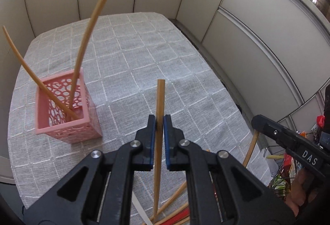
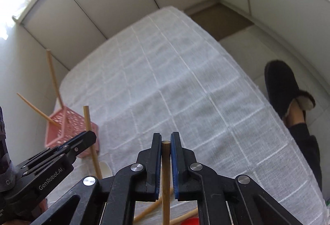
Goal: Organize utensils
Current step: 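Raise both held chopsticks and carry them above the pink holder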
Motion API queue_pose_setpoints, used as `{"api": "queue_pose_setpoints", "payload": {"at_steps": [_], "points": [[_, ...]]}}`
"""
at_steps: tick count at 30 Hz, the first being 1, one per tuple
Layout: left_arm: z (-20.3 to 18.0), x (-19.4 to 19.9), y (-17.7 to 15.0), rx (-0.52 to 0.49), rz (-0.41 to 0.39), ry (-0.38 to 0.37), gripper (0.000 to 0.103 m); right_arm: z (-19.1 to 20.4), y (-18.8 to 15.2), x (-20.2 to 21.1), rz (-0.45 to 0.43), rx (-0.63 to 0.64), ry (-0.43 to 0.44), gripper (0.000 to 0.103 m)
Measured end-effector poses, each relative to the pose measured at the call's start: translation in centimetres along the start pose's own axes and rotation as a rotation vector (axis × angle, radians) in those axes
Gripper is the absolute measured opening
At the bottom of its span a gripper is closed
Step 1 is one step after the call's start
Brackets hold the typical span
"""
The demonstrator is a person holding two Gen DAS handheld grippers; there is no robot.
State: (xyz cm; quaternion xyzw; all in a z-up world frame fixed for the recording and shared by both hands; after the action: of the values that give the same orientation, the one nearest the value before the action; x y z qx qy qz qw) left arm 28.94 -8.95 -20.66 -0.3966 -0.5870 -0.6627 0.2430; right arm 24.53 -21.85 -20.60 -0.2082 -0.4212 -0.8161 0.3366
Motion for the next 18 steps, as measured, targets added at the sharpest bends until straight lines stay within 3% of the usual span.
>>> {"api": "queue_pose_setpoints", "payload": {"at_steps": [9,18], "points": [[3.1,6.6,1.6,0.074,-0.157,-0.004,0.009,5.6,2.4,4.5,-0.126,0.132,0.037,0.008],[7.2,14.7,3.5,0.160,-0.403,0.025,0.009,11.8,5.0,8.1,-0.245,0.264,0.085,0.008]]}}
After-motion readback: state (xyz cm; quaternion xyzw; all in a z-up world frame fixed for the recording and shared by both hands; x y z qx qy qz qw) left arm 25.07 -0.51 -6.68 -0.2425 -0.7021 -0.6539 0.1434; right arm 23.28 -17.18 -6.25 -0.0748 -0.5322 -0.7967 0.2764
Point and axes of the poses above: each gripper's, at about its wrist camera, not at the fingertips, and x roughly against the way its jaws point, z to its left, y to its top, the point moved 10 cm from there along -x, roughly the way its jaws point, and after that the axes turned 14 degrees about y, right-handed, at the moved point
